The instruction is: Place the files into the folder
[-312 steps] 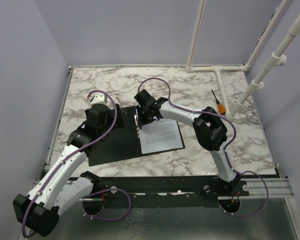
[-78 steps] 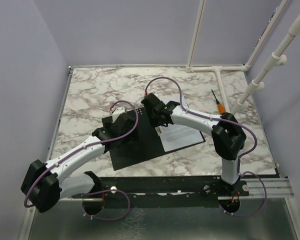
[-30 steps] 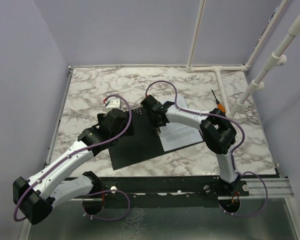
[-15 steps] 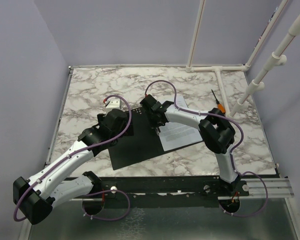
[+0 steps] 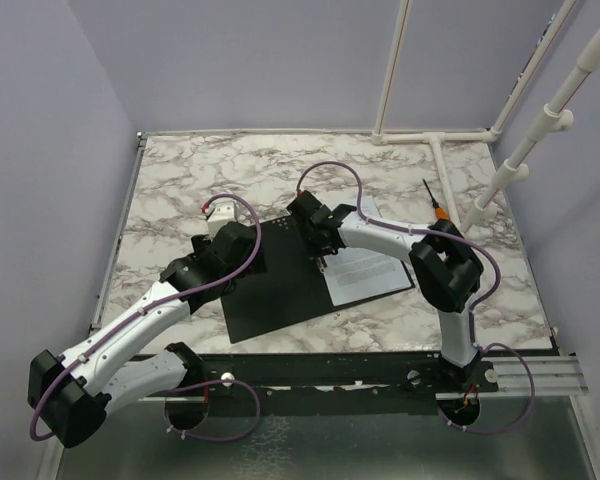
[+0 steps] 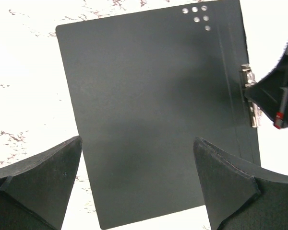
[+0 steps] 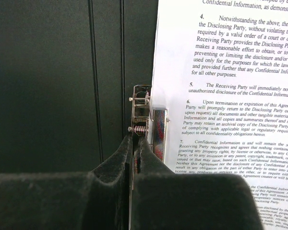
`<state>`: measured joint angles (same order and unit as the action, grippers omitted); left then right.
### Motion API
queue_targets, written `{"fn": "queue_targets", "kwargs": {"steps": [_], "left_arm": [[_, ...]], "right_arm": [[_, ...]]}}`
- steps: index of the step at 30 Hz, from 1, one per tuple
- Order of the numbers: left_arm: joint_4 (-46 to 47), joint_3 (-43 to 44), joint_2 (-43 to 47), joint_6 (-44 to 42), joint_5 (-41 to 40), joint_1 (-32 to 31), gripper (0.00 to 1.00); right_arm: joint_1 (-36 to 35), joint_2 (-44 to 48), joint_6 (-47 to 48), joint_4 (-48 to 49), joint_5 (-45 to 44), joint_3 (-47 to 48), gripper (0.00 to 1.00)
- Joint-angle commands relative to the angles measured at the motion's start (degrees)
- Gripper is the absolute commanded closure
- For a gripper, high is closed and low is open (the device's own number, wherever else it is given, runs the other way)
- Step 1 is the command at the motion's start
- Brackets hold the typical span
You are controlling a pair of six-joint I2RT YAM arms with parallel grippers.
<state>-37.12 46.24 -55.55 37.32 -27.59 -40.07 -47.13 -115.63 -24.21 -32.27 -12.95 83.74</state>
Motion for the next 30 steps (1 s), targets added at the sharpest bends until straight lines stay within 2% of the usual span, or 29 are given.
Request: {"fn": "queue_targets", "kwargs": {"steps": [1,12,23,29,30], "left_arm": [[-1.1,-1.1,0.6,2.8,-2.6,1.8,0.01],[2.8,-1.0,4.2,-1.5,7.9,11.9,0.01],[4.3,1.8,5.7,-5.3,18.9,18.3,0.01],[6.4,2.3,7.1,-5.0,27.3,21.0,0.01],[6.9,2.3,7.2,-4.5,30.9,21.4,0.01]], "right_arm": [[0.8,7.1,-0.8,1.4,-0.1,-2.1,0.99],[2.9,19.2,-0.7,2.0,1.7,-6.5,0.99],[6.7,27.1,-0.2,2.6,6.2,-6.7,0.99],[9.2,29.7,0.2,2.8,9.4,-6.1,0.99],[9.4,30.1,0.1,3.0,10.0,-6.1,0.99]]}}
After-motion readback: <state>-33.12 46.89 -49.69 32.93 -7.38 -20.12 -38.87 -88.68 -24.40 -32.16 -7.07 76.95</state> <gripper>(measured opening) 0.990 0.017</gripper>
